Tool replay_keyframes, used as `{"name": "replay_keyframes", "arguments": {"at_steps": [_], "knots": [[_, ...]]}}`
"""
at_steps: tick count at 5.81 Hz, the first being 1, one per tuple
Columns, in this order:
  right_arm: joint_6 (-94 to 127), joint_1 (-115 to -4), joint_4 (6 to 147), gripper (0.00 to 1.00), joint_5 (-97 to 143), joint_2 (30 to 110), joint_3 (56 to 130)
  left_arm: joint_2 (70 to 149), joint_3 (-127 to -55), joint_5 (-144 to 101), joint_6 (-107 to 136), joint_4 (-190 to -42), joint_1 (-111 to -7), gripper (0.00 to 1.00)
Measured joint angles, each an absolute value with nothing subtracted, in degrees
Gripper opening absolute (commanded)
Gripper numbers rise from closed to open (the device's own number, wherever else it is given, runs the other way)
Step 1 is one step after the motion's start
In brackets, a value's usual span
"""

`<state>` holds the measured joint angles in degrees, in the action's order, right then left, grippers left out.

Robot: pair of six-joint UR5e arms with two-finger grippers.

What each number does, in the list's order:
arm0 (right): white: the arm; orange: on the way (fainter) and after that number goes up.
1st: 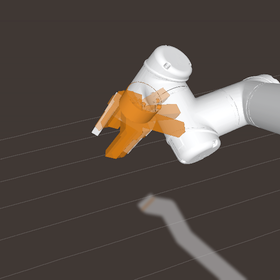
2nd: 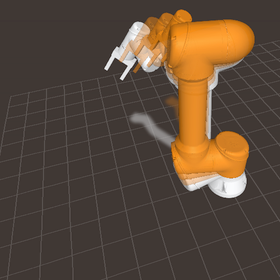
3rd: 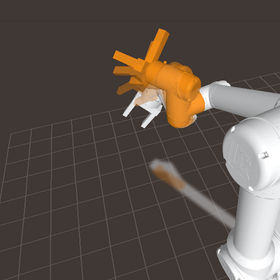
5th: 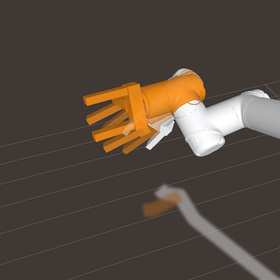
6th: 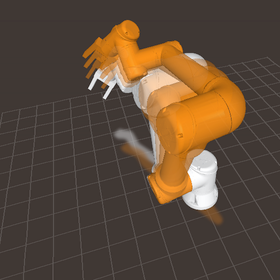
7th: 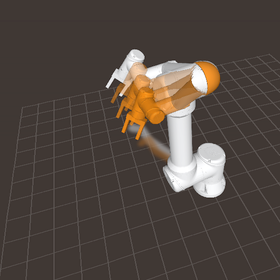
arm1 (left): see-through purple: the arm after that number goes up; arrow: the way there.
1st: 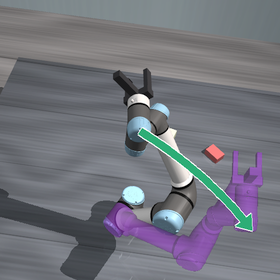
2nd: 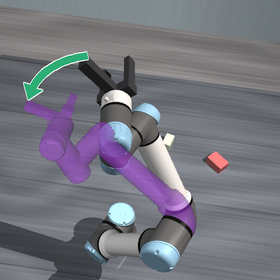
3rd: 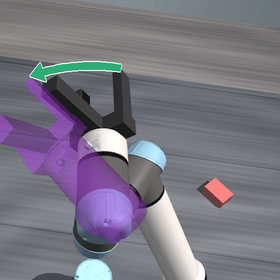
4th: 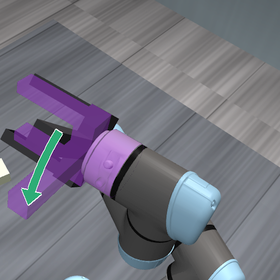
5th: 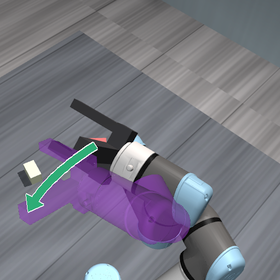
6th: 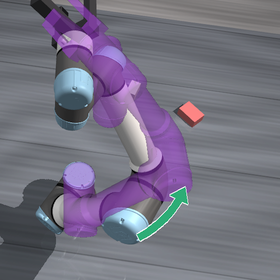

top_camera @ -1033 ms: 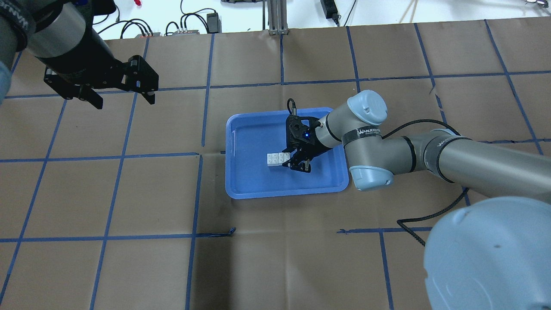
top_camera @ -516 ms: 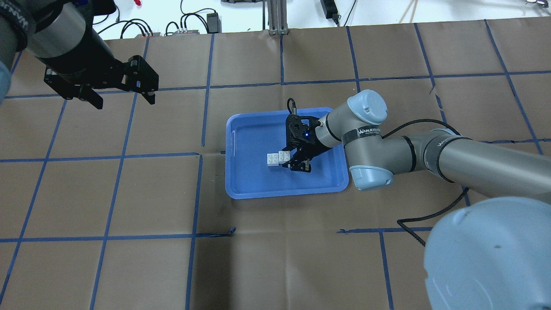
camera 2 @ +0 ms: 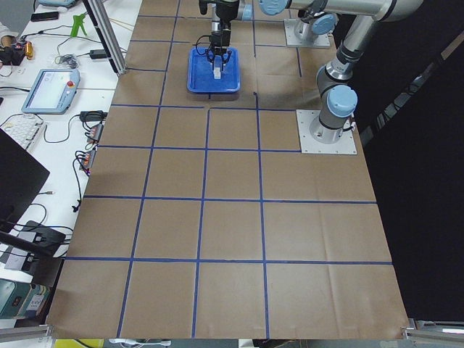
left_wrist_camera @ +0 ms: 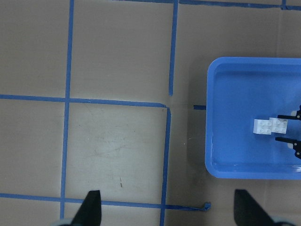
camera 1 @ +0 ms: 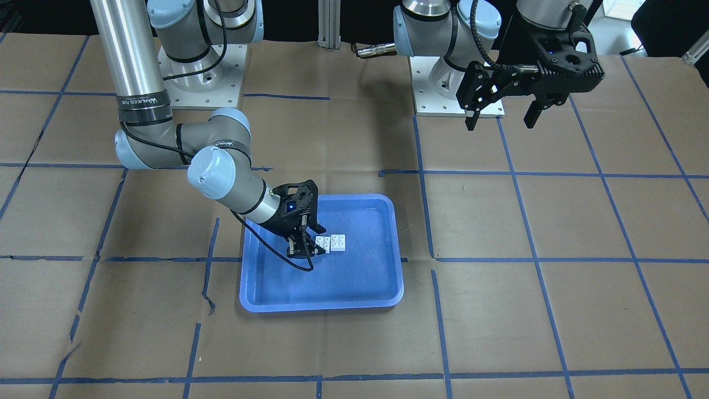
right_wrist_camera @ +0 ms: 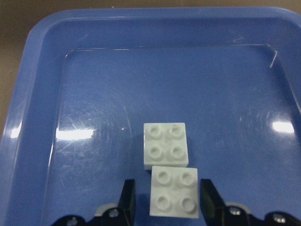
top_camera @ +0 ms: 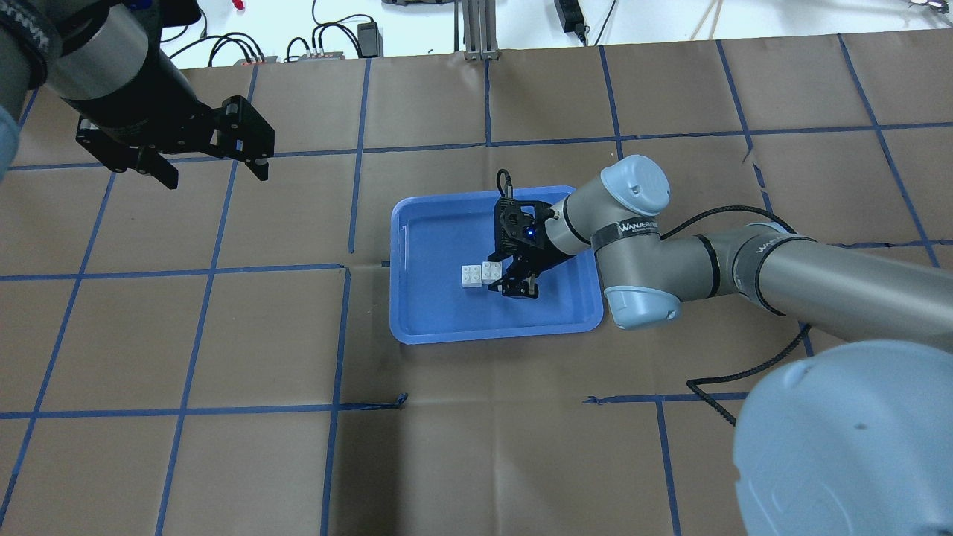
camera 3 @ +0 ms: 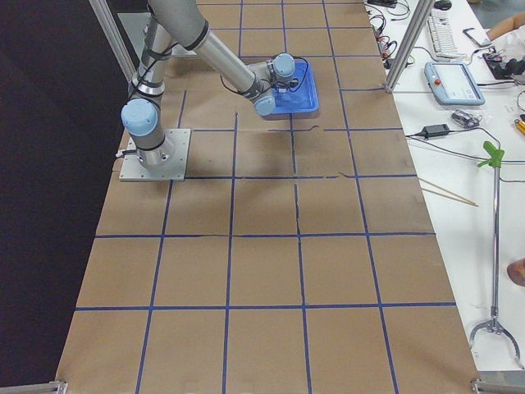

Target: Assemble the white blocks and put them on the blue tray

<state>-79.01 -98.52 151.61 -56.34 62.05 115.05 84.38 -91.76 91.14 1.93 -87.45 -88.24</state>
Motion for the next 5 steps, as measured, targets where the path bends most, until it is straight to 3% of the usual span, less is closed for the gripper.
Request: {"name": "replay_keyframes", "arguments": {"at_steps": [1,5], "knots": [[-78.96,-98.52,151.64,1.0,-56.36,62.09,114.98,84.38,-91.76,91.14,1.93,-87.45,-88.24,0.99],[-72.97,-98.32,143.9,1.0,-62.02,68.36,112.79,84.38,-91.76,91.14,1.93,-87.45,-88.24,0.99]]}}
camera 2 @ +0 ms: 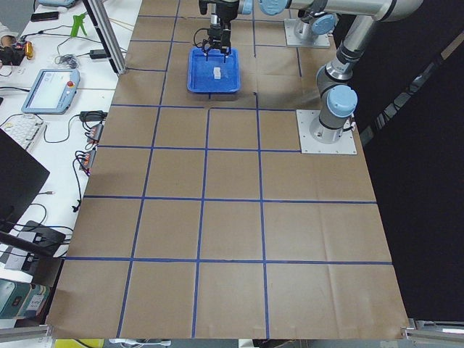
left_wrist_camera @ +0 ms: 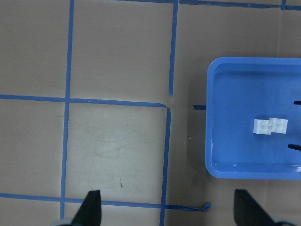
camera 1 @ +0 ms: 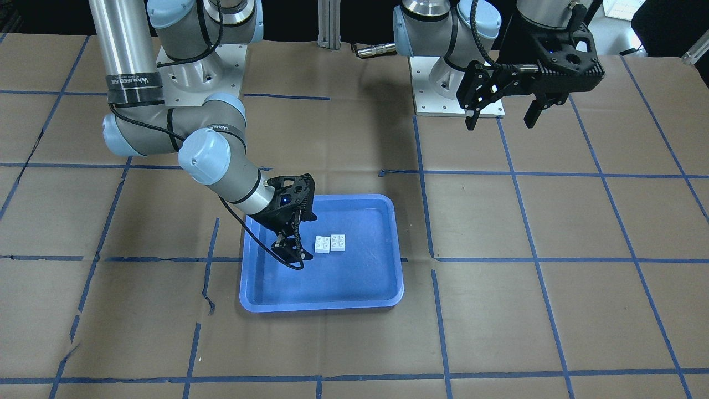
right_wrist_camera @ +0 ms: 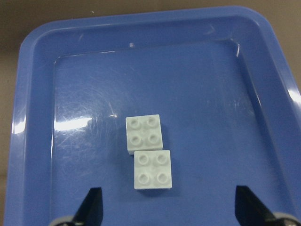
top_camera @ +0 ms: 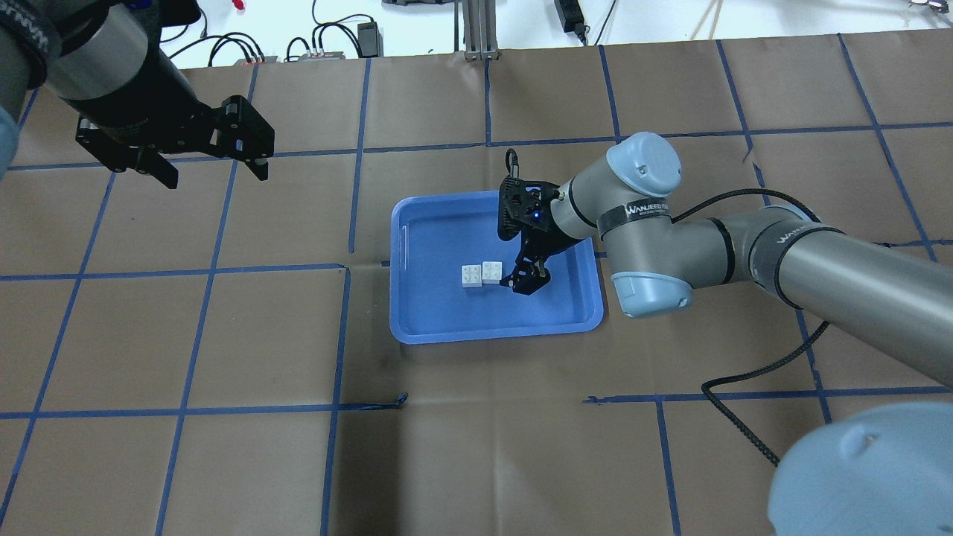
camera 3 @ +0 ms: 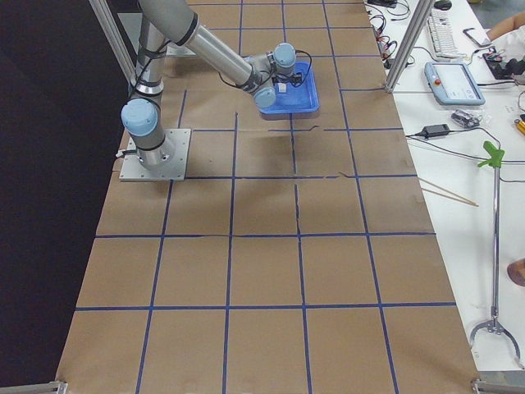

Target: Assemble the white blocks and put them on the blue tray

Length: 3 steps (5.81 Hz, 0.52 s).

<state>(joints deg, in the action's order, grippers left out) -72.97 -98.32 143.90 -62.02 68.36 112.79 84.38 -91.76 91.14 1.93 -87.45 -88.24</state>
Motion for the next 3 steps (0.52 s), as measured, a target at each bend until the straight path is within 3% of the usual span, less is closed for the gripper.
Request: {"name": "replay_keyframes", "arguments": {"at_steps": [3], "knots": [[-50.26,-98.19,126.33,1.0,-71.57,76.12,105.54,84.38,-91.76,91.14,1.93,-87.45,-88.24,0.99]]}}
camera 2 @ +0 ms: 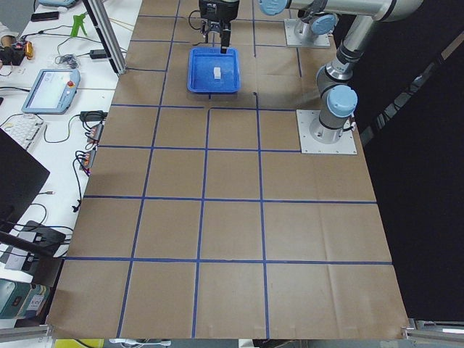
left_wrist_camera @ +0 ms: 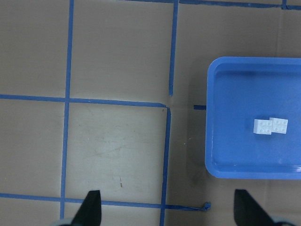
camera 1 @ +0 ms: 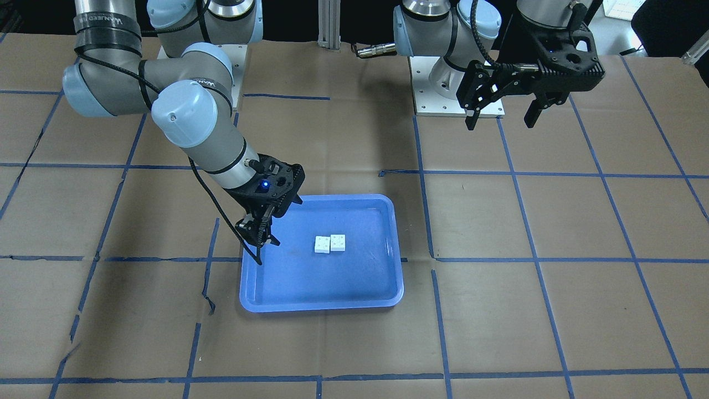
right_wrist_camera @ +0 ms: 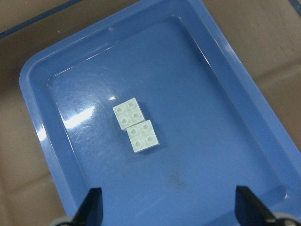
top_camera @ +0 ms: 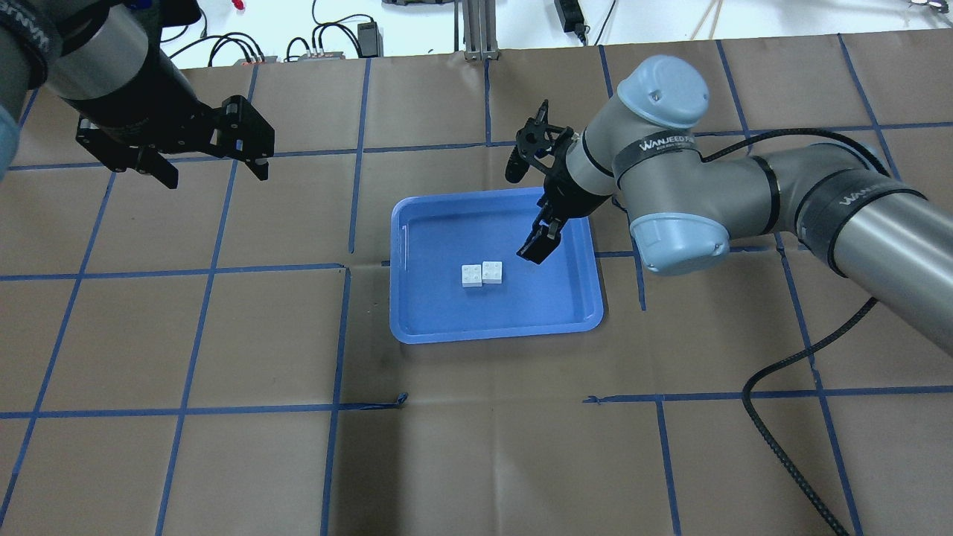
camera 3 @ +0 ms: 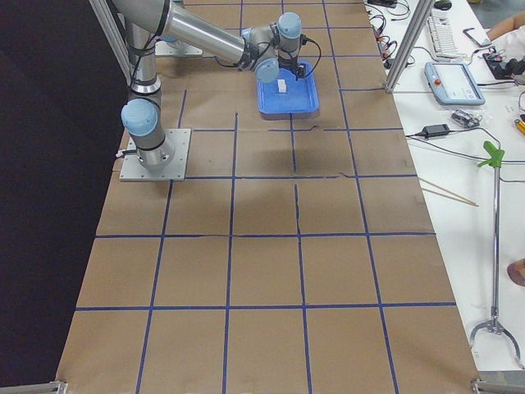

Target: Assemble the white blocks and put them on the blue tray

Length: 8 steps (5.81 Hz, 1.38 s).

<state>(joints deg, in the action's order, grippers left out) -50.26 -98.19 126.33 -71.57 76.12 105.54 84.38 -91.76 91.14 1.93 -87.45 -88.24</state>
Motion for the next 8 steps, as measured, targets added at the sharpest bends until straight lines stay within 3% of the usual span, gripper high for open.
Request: {"name": "replay_keyframes", "arguments": {"at_steps": [5,8], "knots": [[-10.46,-96.36,106.63,1.0,-87.52,79.75,90.98,84.38,-91.76,91.14,1.93,-87.45,-88.24,0.99],[-3.46,-92.17,93.77,1.0,-88.37,82.08,82.74,84.38,-91.76,91.14,1.93,-87.45,-88.24,0.99]]}}
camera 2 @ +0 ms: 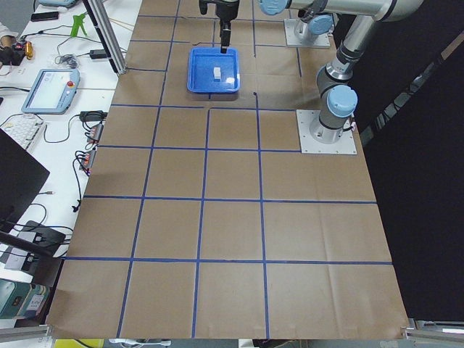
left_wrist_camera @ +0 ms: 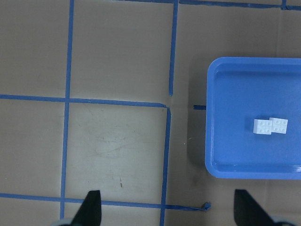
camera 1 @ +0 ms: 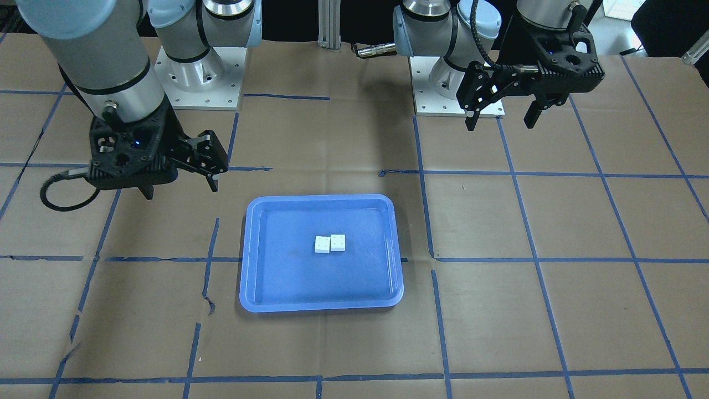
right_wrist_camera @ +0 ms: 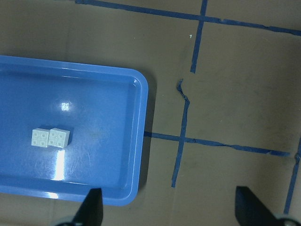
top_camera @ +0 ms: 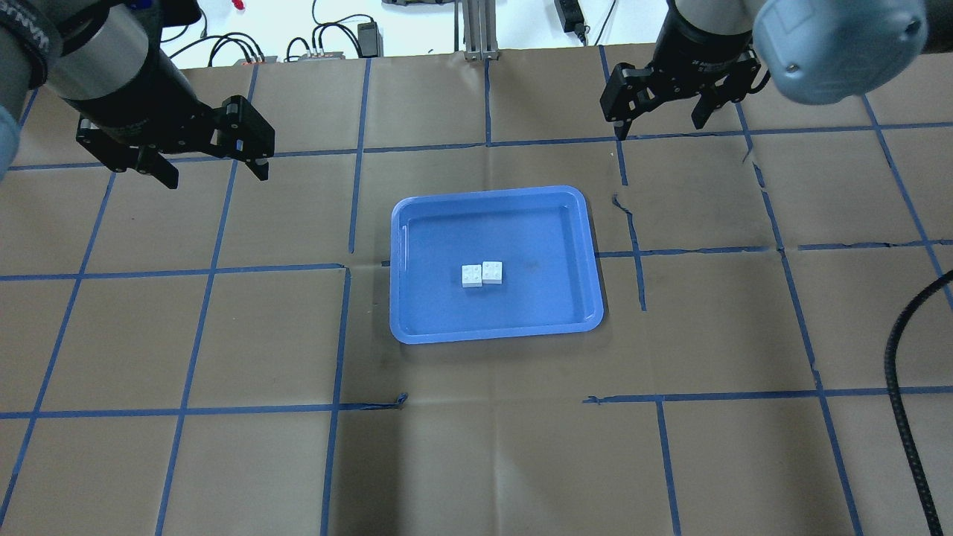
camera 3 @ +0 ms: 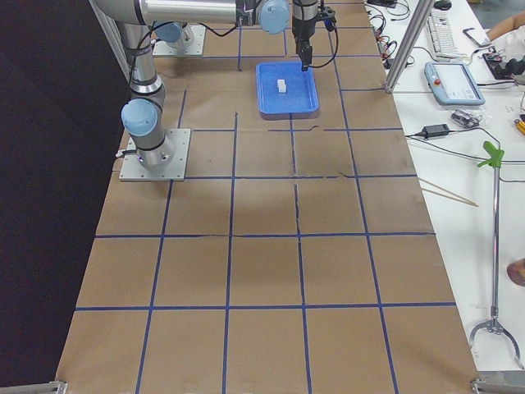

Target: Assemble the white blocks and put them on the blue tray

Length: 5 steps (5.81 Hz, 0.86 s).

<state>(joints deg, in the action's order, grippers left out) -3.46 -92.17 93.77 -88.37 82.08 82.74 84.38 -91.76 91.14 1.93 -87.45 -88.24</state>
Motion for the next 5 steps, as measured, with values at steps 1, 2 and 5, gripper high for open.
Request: {"name": "replay_keyframes", "arguments": {"at_steps": [1,2,5], "knots": [[-1.27,-91.57,87.86,1.0,-88.47,82.31,79.22,84.38,-91.76,91.14,1.93,-87.45,-88.24,0.99],[-0.48,-90.93,83.23,1.0,-88.93,82.33,76.49,84.38,-91.76,91.14,1.93,-87.45,-88.24,0.99],[2.25,-89.02,78.09,1.0,-89.46,83.34,76.09,84.38,-91.76,91.14,1.93,-87.45,-88.24,0.99]]}}
